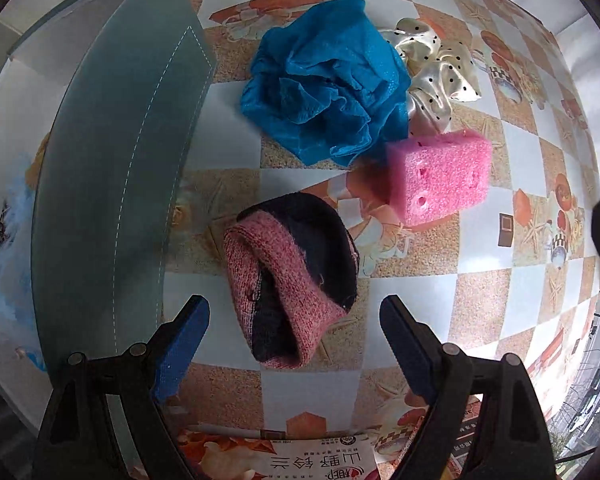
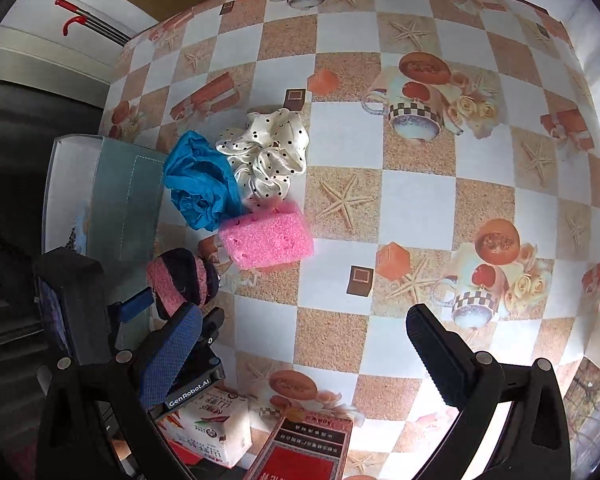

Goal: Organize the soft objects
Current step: 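Grasp the pink knitted hat with the left gripper while the right gripper grasps the pink foam sponge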

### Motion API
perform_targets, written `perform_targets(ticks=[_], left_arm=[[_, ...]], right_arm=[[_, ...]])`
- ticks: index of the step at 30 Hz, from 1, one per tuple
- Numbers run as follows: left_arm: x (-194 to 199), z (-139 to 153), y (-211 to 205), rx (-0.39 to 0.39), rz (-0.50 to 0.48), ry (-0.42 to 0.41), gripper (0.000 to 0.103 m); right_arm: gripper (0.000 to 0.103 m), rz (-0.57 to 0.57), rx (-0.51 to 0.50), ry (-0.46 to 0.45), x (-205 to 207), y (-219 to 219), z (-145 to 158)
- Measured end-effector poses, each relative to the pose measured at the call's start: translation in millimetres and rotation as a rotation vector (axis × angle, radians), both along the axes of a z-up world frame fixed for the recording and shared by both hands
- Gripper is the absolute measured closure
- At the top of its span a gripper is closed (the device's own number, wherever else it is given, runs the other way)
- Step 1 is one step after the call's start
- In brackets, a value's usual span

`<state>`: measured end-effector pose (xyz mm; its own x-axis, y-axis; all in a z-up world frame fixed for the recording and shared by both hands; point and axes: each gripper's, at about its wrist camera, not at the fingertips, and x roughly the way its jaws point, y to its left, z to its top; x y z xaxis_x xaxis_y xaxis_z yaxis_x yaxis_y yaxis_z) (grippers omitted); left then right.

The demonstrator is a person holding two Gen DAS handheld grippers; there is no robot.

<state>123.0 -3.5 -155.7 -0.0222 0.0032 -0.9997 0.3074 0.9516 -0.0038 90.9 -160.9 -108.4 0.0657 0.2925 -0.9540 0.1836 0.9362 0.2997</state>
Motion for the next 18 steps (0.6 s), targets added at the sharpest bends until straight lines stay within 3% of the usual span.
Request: perform_targets(ticks=[8, 16, 17, 18], left_arm=[[3, -17, 13, -0.003, 0.074, 0.007, 0.014], [-2, -20, 19, 0.002, 0.103, -0.016, 0.014], [-2, -20, 17, 0.006, 0.100, -0.017, 0.014], [-1, -20, 17, 0.009, 0.099, -0.019, 0.014]], right_arm=[[0.000, 0.093, 0.045, 0.025, 25, 23, -51], [0.000, 0.135, 0.052, 0.007, 34, 35, -77], [0.004, 0.149, 0.025, -0.009, 34, 39, -76], [0.018, 0.163, -0.006, -0.032, 34, 42, -73]])
